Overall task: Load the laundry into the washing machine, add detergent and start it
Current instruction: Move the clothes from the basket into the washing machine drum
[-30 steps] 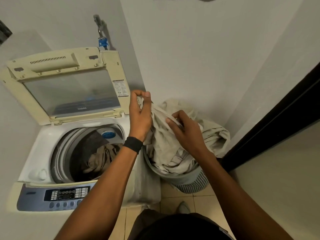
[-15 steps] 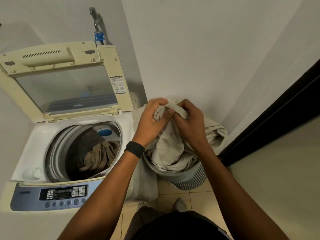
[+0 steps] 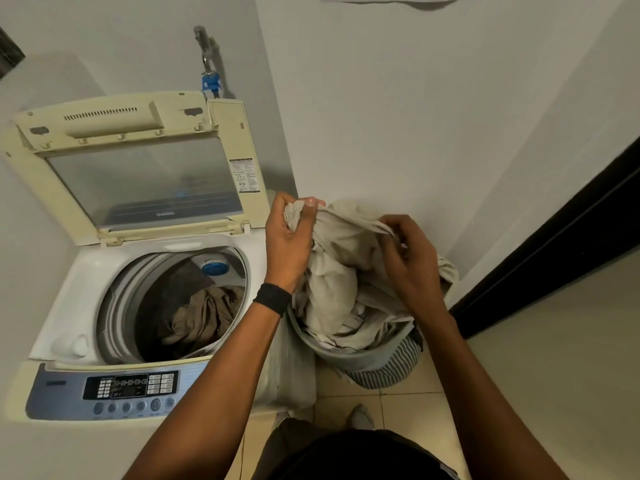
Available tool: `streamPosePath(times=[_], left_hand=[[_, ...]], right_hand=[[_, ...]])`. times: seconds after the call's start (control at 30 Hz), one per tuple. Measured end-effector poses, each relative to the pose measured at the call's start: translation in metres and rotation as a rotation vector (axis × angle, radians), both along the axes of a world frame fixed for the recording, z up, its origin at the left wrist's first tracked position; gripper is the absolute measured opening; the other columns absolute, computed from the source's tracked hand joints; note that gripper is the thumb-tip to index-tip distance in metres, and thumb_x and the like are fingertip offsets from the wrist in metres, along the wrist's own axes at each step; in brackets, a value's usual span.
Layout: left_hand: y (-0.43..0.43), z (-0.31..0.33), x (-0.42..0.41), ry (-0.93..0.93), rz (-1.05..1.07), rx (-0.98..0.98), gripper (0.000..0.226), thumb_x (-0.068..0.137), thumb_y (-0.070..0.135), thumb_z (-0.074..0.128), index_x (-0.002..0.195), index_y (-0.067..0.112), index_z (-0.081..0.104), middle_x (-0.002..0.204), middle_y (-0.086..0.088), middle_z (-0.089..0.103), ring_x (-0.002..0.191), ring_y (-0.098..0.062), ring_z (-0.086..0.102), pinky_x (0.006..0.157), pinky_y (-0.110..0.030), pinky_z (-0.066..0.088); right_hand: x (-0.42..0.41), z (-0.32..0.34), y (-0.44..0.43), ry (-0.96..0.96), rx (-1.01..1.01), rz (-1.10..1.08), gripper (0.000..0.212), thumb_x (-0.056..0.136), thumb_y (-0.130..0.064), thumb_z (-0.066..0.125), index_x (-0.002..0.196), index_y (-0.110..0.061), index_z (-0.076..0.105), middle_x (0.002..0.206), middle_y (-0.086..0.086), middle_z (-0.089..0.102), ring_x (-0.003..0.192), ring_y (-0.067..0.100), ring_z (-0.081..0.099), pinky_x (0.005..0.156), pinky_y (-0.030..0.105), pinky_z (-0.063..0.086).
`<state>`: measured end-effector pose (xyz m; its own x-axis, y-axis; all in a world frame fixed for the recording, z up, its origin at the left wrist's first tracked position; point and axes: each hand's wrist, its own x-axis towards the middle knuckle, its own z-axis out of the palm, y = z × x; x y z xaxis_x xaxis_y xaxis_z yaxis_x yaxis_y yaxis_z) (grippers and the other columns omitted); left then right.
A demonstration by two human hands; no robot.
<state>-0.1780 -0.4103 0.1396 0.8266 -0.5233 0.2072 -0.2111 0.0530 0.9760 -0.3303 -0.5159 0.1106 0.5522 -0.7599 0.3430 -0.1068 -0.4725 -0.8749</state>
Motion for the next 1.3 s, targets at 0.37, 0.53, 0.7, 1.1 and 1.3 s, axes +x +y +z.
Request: streamPosePath(times=[0.37, 0.53, 0.7, 1.1, 1.3], left_hand=[[-0.02, 0.01, -0.004, -0.054, 0.115, 0.039, 0.039, 0.109, 0.028, 0.051, 0.072, 0.02, 0.04, 0.066, 0.007, 0.037, 0.065, -0.007, 0.037, 0.065, -0.027, 0.035], [-0.013, 0.008, 0.016, 0.045, 0.118, 0.046, 0.041, 0.108, 0.041, 0.047, 0.071, 0.024, 0.045, 0.067, 0.003, 0.044, 0.067, -0.02, 0.047, 0.069, -0.033, 0.038], [-0.011, 0.004, 0.003, -0.029, 0.057, 0.03, 0.048, 0.106, 0.048, 0.046, 0.081, 0.008, 0.048, 0.074, -0.008, 0.043, 0.073, -0.017, 0.046, 0.073, -0.033, 0.04], [-0.016, 0.003, -0.017, -0.217, -0.115, 0.127, 0.035, 0.106, 0.033, 0.055, 0.085, 0.005, 0.053, 0.069, -0.002, 0.053, 0.067, -0.011, 0.051, 0.065, -0.033, 0.044], [-0.01, 0.013, 0.0, -0.236, 0.039, 0.082, 0.037, 0.109, 0.03, 0.049, 0.084, 0.004, 0.052, 0.07, 0.007, 0.046, 0.068, -0.004, 0.045, 0.067, -0.026, 0.038]], right_hand=[[0.02, 0.001, 0.02, 0.141, -0.022, 0.036, 0.038, 0.091, -0.049, 0.071, 0.077, -0.021, 0.049, 0.062, -0.007, 0.05, 0.058, 0.008, 0.049, 0.057, 0.033, 0.042], [-0.006, -0.017, 0.005, 0.233, -0.037, 0.097, 0.038, 0.089, -0.062, 0.067, 0.08, -0.025, 0.061, 0.065, -0.007, 0.063, 0.061, 0.008, 0.059, 0.058, 0.04, 0.049], [-0.011, 0.001, -0.004, 0.009, 0.049, 0.189, 0.009, 0.094, -0.021, 0.073, 0.092, -0.015, 0.067, 0.079, -0.004, 0.065, 0.072, 0.013, 0.061, 0.063, 0.032, 0.048], [0.033, 0.015, 0.015, -0.043, 0.005, 0.113, 0.012, 0.097, -0.026, 0.069, 0.099, -0.014, 0.066, 0.084, -0.01, 0.066, 0.075, 0.004, 0.061, 0.067, 0.019, 0.044], [0.024, -0.011, 0.02, 0.094, -0.077, -0.016, 0.021, 0.096, -0.038, 0.069, 0.096, -0.019, 0.059, 0.08, -0.009, 0.063, 0.071, 0.006, 0.058, 0.062, 0.021, 0.042]])
